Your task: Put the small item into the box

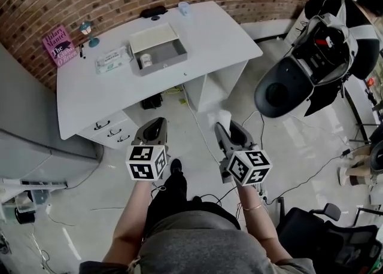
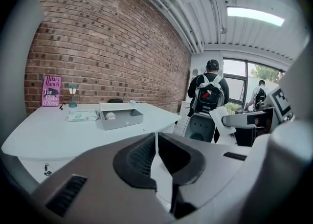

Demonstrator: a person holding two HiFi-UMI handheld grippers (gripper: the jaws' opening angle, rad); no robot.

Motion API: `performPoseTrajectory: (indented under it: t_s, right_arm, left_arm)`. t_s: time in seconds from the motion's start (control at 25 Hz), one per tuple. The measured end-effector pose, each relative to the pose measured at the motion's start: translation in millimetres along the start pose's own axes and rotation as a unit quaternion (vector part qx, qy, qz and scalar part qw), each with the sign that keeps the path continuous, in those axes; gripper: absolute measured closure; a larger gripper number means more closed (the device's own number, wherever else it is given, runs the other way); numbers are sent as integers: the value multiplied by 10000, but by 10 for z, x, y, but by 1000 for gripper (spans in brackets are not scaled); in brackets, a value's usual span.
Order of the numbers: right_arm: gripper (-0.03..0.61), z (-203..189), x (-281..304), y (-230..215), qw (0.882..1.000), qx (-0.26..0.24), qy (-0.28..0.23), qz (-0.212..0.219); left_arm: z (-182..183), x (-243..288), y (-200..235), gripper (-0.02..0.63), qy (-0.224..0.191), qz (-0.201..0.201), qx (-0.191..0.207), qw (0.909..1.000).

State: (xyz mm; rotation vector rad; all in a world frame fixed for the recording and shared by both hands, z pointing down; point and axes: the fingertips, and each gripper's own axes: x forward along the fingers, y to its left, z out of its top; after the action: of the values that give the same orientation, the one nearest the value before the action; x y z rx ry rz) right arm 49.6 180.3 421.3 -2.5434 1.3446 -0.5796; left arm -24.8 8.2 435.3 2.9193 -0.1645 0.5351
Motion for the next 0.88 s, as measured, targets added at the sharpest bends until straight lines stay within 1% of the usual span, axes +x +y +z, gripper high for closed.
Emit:
performPoseTrajectory:
  t_s: [0.48, 0.88]
  right_arm:
    - [417, 243, 954, -37, 9997, 90, 86, -218]
    - [417, 361, 1436, -12, 9994, 41, 144, -300]
  left_arm:
    - [302, 648, 716, 580, 86, -122, -115, 9998]
    - [421, 917, 1137, 580, 107, -121, -207, 9997]
